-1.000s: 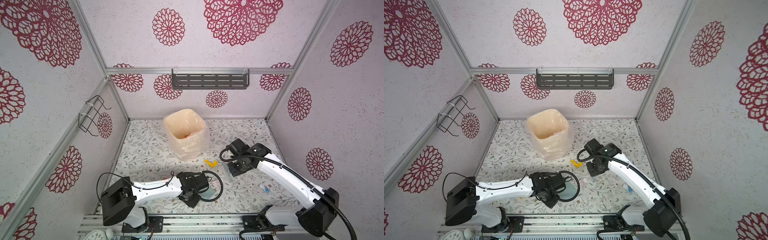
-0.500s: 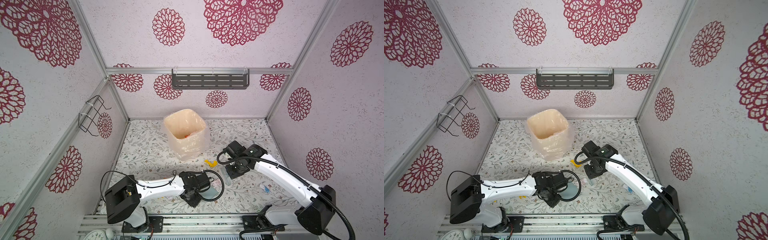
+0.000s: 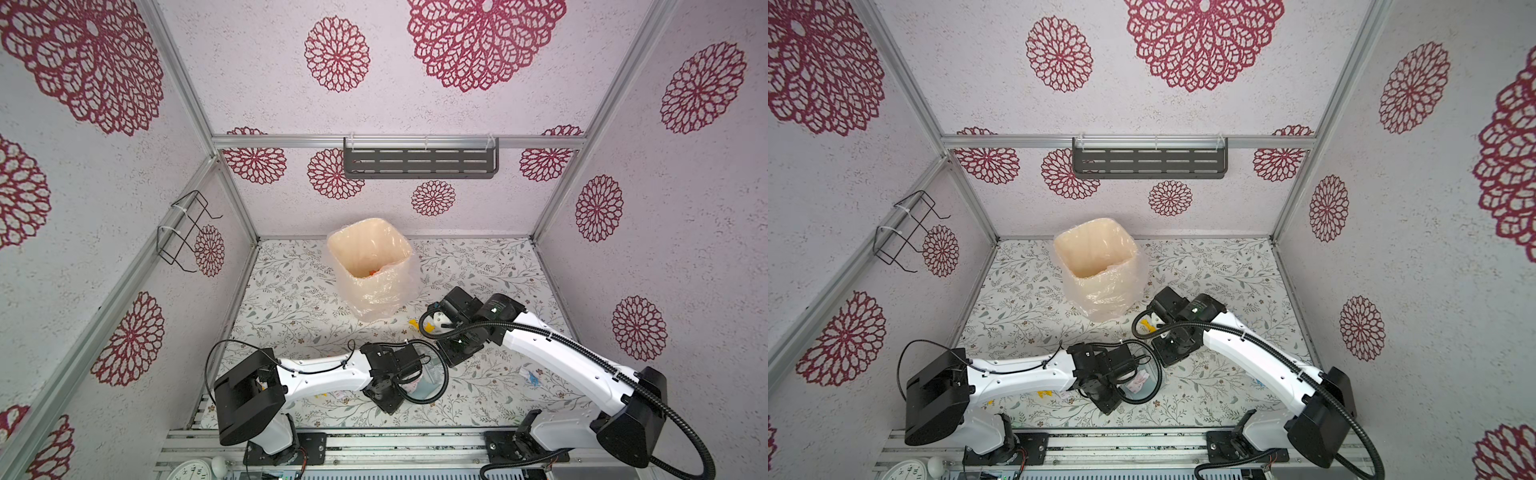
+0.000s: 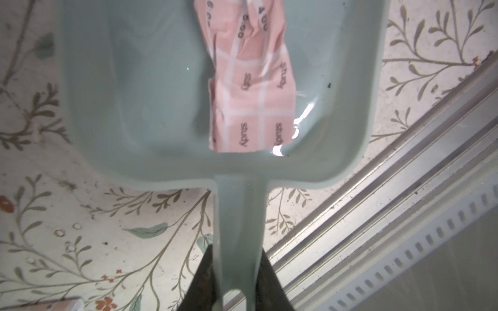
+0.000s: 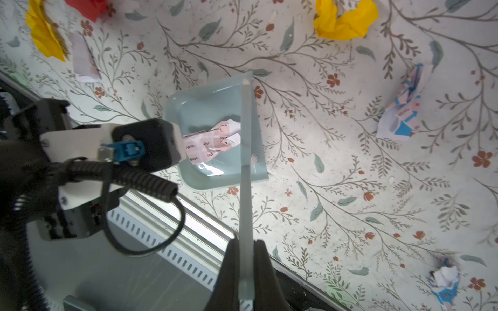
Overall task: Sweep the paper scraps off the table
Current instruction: 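Sweep the pink paper scrap into the dustpan with the right gripper's brush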
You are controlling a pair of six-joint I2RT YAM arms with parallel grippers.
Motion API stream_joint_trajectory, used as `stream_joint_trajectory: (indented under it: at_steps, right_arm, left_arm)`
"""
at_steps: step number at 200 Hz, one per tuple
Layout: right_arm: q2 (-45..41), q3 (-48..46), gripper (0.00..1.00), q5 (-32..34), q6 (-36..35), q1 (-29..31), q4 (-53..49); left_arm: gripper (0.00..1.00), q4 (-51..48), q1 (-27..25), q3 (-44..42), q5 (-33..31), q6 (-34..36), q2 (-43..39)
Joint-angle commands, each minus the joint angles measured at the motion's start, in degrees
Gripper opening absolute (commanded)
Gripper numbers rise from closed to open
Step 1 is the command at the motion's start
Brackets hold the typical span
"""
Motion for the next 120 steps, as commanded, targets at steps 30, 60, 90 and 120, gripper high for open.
stream_joint_trajectory:
  at_steps: [30,60,90,120]
  right_arm:
    - [-2.37,3.1,0.0,4.52,1.94,-1.14,-4.66]
    - [-5.03,3.72,0.0,6.2,1.39,-5.43,-5.87]
    - [-8.3,3.15,0.0,2.91,0.53,-11.16,-4.6]
    - [-11.53,1.34,0.0,0.38,0.1,-16.26,-2.54]
  left_arm:
    - [0.0,2.32,1.03,0.59,-0.25,0.84,0.32]
    - [0.0,3.03,1.03,-0.4,-1.44,0.16,-1.64]
    - [0.0,2.95,1.08,-1.21,-2.85,-0.68,-4.29]
    - [0.0,2.46,1.07,-1.13,-4.63,-1.52,-8.14]
